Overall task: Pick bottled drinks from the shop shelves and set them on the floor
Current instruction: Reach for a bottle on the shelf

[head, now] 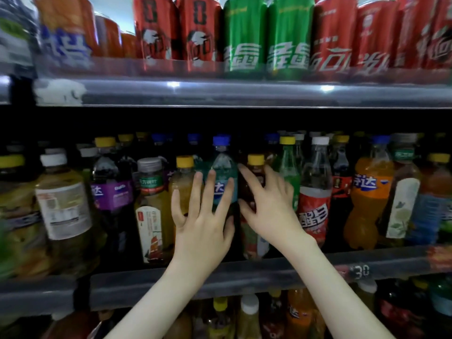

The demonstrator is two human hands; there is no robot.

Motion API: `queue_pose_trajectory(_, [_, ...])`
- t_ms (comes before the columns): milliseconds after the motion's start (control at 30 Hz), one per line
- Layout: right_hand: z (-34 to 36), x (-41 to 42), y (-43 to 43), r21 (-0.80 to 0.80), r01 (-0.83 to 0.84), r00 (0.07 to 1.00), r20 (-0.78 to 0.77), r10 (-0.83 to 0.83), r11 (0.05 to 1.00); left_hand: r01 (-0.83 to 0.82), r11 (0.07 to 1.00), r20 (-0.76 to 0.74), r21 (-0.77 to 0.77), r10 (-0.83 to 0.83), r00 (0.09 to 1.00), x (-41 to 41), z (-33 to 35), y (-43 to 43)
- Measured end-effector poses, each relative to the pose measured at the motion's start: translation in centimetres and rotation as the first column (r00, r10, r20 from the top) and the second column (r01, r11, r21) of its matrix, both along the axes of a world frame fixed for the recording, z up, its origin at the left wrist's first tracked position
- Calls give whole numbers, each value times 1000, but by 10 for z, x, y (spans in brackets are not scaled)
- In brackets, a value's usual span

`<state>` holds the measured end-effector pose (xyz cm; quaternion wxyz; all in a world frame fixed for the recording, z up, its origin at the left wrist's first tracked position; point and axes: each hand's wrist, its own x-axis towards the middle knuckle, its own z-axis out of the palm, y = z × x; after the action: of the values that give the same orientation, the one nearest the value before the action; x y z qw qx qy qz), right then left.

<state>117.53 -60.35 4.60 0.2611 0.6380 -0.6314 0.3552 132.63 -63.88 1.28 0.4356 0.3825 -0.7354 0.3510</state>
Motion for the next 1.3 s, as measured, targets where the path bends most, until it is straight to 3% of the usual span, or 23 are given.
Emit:
queue_pose_trajectory(100, [-1, 0, 0, -21, -29, 999, 41, 29, 999, 25, 999, 41, 48, -27, 999, 13, -5, -2])
queue_pose_trajectory(200, [-9, 1, 11, -85, -207, 968, 129, 216, 975, 53, 993, 64, 108, -60, 996, 20, -15, 1])
queue_pose_trajectory(433, [-36, 11, 51, -289, -387, 918, -26, 396, 876, 216, 947, 6, 239, -224, 975, 12, -34, 34])
queue_pose_trajectory(567, [-33, 14, 79, -472, -399, 908, -82, 412, 786, 478, 825, -167, 302, -448, 878, -3, -34, 57])
queue_pose_trajectory(633, [-25, 13, 92, -484, -432, 889, -87, 449, 761, 582, 734, -254, 349, -524, 813, -9, -31, 66])
queue_pose_trajectory(767, [-25, 13, 113, -391, -441, 878, 1, 479, 808, 672, 583, -359, 457, -570, 739, -18, -32, 84])
queue_pose_trajectory(867, [-36, 4, 125, -297, -418, 845, 219, 488, 858, 695, 520, -398, 497, -575, 715, -20, -48, 97])
queue_pose_trajectory(1033, [-69, -23, 151, 10, -511, 774, 442, 454, 860, 659, 409, -401, 631, -556, 729, -21, -92, 115])
queue_pose_trajectory(1167, [-109, -47, 168, 142, -445, 791, 524, 315, 884, 519, 360, -271, 775, -553, 788, -35, -132, 122])
queue_pose_trajectory(1300, [-162, -75, 183, 182, -348, 790, 585, 183, 920, 410, 259, -147, 875, -663, 734, -63, -171, 121])
